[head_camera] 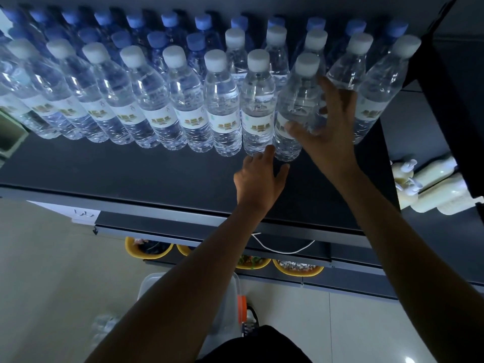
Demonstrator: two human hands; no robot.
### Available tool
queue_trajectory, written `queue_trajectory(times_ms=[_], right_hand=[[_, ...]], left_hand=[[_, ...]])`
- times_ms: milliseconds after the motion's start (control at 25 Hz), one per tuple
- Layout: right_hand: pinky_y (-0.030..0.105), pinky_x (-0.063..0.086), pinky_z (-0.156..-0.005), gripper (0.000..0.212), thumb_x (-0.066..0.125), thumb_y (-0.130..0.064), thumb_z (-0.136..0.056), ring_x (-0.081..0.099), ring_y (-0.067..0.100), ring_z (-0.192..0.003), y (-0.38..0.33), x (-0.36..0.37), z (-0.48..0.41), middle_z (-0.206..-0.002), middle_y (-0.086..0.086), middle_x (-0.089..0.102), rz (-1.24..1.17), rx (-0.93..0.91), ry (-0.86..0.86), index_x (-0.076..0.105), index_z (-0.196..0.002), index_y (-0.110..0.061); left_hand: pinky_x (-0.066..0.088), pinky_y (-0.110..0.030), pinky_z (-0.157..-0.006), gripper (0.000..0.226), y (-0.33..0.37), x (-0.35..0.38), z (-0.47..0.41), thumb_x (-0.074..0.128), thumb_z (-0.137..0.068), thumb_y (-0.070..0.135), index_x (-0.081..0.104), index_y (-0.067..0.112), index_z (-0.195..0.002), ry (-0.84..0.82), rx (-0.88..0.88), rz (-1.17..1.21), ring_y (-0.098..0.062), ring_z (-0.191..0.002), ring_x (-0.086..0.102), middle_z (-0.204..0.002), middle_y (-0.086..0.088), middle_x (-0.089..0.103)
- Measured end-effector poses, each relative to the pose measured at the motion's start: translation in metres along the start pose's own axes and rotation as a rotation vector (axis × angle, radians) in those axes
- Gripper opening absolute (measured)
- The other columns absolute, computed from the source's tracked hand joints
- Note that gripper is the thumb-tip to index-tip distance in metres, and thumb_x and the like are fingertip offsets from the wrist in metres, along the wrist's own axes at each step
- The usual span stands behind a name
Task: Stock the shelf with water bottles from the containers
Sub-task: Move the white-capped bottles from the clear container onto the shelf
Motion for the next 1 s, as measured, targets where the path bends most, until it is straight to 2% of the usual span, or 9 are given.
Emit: queue_trajectory(times_ms=[40,120,280,440,560,680,760,840,1000], right_hand=[[0.041,0.052,-0.103,0.082,0.083,-0.029,-0.077,0.046,0.023,-0.130,0.005,0.006,0.003,-0.140,0.011,0.035,0.009,0.051,0.009,0.042,-0.148,-0.021],[0.040,0.052,-0.101,0.086,0.083,-0.030,-0.077,0.048,0.021,-0.128,0.013,0.012,0.002,-0.140,0.011,0.041,0.004,0.080,0.011,0.040,-0.149,-0.013],[0.026,0.055,-0.094,0.078,0.078,-0.013,-0.087,0.057,0.010,-0.123,0.018,0.012,0.006,-0.139,0.009,0.051,-0.139,0.062,-0.018,0.036,-0.153,-0.007],[0.050,0.054,-0.103,0.061,0.064,-0.006,-0.099,0.057,0.023,-0.132,0.026,0.021,0.016,-0.144,0.011,0.056,-0.307,0.081,-0.034,0.034,-0.152,-0.003],[0.053,0.052,-0.101,0.060,0.059,-0.022,-0.104,0.051,0.029,-0.134,0.025,0.019,0.022,-0.149,0.013,0.048,-0.145,-0.015,0.054,0.034,-0.156,-0.006],[0.049,0.054,-0.101,0.068,0.063,-0.028,-0.101,0.044,0.034,-0.139,0.023,0.023,0.027,-0.154,0.020,0.030,-0.110,0.005,0.120,0.031,-0.159,-0.009],[0.036,0.050,-0.106,0.081,0.075,-0.026,-0.092,0.045,0.023,-0.139,0.022,0.025,0.029,-0.152,0.012,0.036,-0.135,0.097,0.121,0.029,-0.158,-0.013],[0.026,0.052,-0.099,0.077,0.077,-0.023,-0.089,0.054,0.008,-0.127,0.027,0.025,0.031,-0.142,0.004,0.051,-0.195,0.178,0.130,0.034,-0.151,-0.012],[0.039,0.055,-0.103,0.063,0.069,-0.021,-0.097,0.057,0.008,-0.129,0.030,0.023,0.035,-0.143,0.000,0.057,-0.201,0.188,0.080,0.036,-0.150,-0.010]], left_hand=[[0.039,-0.036,-0.069,0.048,0.000,0.000,0.000,0.054,-0.097,0.051,0.048,0.024,-0.135,-0.006,0.003,0.001,-0.026,-0.112,0.058,-0.113,0.001,0.066],[0.039,-0.037,-0.070,0.051,0.000,0.000,-0.001,0.054,-0.097,0.052,0.045,0.024,-0.139,-0.017,-0.003,0.002,-0.026,-0.115,0.058,-0.117,0.001,0.066],[0.038,-0.036,-0.071,0.055,-0.002,0.001,-0.001,0.056,-0.095,0.055,0.044,0.025,-0.140,-0.032,-0.023,0.011,-0.024,-0.115,0.057,-0.119,0.003,0.066],[0.045,-0.039,-0.074,0.054,-0.004,0.002,-0.001,0.058,-0.094,0.055,0.044,0.026,-0.138,-0.036,-0.033,0.021,-0.024,-0.116,0.057,-0.120,0.003,0.066],[0.047,-0.041,-0.077,0.052,-0.005,0.002,-0.001,0.058,-0.095,0.051,0.043,0.027,-0.139,-0.042,-0.039,0.037,-0.025,-0.118,0.056,-0.123,0.003,0.065],[0.047,-0.040,-0.076,0.054,-0.004,-0.001,0.001,0.058,-0.096,0.050,0.041,0.027,-0.142,-0.028,-0.021,0.051,-0.025,-0.116,0.057,-0.121,0.002,0.066],[0.046,-0.039,-0.075,0.056,-0.004,-0.004,0.003,0.058,-0.095,0.051,0.041,0.028,-0.143,-0.018,-0.017,0.068,-0.024,-0.113,0.059,-0.116,0.002,0.067],[0.047,-0.040,-0.077,0.056,-0.006,-0.005,0.003,0.059,-0.094,0.052,0.040,0.030,-0.143,-0.016,-0.033,0.091,-0.024,-0.110,0.061,-0.111,0.002,0.068],[0.051,-0.041,-0.084,0.053,-0.015,-0.005,0.004,0.056,-0.093,0.054,0.038,0.041,-0.142,-0.098,-0.073,0.186,-0.022,-0.097,0.067,-0.091,0.006,0.069]])
Point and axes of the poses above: each hand's wrist, its own z-axis away from the middle knuckle, its own x-axis out of the palm, y = z × x, the point moved 10 cm from there along -z, towards the middle knuckle
